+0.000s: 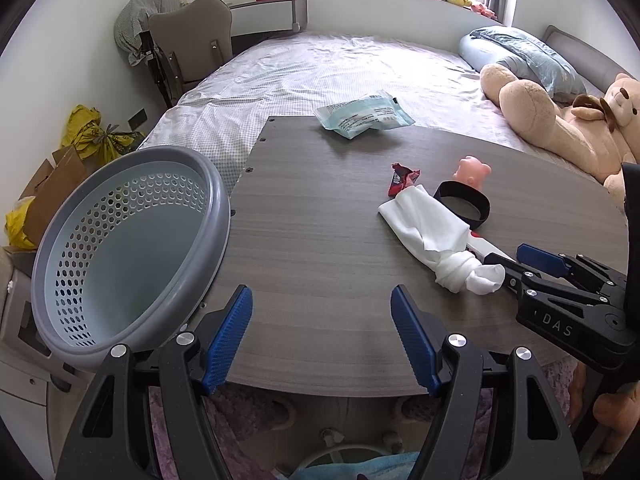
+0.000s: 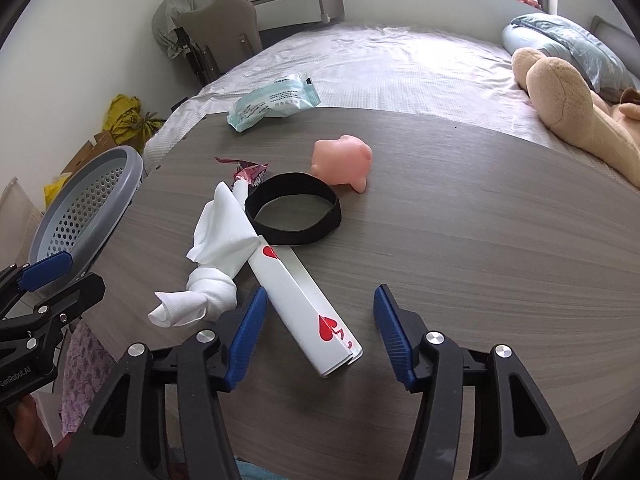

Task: Collect trash
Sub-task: 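Grasp the white-red card box with the right gripper, then grasp the white tissue with the left gripper while the right gripper holds the card box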

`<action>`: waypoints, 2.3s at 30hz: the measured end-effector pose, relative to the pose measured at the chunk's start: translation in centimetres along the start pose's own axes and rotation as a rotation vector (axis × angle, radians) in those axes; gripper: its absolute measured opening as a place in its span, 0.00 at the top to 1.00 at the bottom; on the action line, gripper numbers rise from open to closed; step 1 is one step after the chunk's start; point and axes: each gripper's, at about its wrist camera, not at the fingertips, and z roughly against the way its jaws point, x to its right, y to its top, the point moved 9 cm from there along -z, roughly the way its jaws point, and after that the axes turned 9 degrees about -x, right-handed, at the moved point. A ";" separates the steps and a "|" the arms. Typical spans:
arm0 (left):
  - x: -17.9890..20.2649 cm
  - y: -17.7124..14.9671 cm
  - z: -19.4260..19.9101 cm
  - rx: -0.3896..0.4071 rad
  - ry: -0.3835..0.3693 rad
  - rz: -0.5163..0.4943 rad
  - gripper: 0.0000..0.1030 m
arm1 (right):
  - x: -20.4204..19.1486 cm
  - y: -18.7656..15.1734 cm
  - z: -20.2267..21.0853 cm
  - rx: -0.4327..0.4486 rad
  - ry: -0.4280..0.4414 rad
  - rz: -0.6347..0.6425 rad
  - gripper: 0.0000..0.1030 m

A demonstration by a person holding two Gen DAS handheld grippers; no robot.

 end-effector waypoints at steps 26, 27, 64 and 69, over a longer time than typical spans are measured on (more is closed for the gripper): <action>4.7 1.9 1.1 0.023 -0.063 -0.054 0.33 | 4.2 -2.0 3.8 0.072 0.033 -0.130 0.84; 5.1 2.1 0.9 0.020 -0.073 -0.057 0.33 | 4.4 -2.0 4.0 0.077 0.035 -0.136 0.84; 9.5 2.2 -4.5 -0.109 -0.142 -0.087 0.67 | 8.1 -2.6 5.7 0.116 0.068 -0.240 0.84; 8.3 2.2 -3.4 -0.076 -0.133 -0.076 0.67 | 7.5 -2.6 6.0 0.115 0.067 -0.231 0.84</action>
